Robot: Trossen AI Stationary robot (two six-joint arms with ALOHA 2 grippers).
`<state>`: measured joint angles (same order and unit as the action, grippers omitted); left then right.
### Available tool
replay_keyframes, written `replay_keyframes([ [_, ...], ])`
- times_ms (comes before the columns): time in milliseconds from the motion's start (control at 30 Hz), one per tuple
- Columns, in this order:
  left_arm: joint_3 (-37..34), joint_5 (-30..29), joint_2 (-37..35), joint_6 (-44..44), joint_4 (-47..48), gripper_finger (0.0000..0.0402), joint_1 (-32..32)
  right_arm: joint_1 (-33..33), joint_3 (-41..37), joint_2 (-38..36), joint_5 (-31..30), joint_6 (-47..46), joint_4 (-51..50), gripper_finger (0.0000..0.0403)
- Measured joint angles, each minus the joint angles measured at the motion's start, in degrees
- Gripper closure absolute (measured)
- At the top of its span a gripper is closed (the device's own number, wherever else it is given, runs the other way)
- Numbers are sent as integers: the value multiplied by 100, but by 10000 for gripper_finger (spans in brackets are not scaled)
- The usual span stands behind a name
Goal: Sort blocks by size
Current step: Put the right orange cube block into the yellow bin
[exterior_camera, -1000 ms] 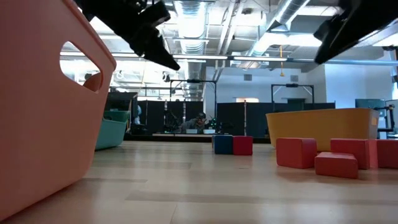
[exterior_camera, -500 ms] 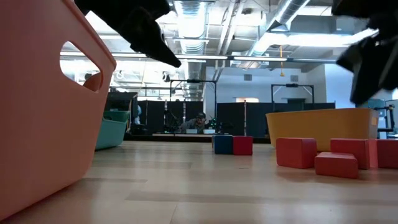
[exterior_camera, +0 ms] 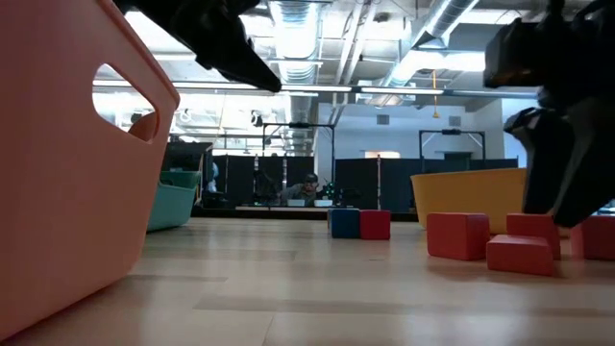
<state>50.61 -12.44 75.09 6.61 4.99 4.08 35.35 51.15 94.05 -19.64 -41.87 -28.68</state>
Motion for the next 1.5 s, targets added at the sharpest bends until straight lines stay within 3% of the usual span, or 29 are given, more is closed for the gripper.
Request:
replay_keyframes([
  [500,0,-5,0,15,4,292,13,-390,191,519,4,286,-97,170],
  [833,0,-5,0,17,20,292,13,-401,193,487,110,382,-186,242],
  [1000,0,-7,0,7,27,292,13,-485,184,279,136,471,-297,244],
  [1233,0,-5,-2,-131,78,292,13,-713,184,-543,-833,692,-825,222],
  [1500,-2,174,-2,-305,161,292,16,-1276,186,-1707,-1890,591,-1939,242],
])
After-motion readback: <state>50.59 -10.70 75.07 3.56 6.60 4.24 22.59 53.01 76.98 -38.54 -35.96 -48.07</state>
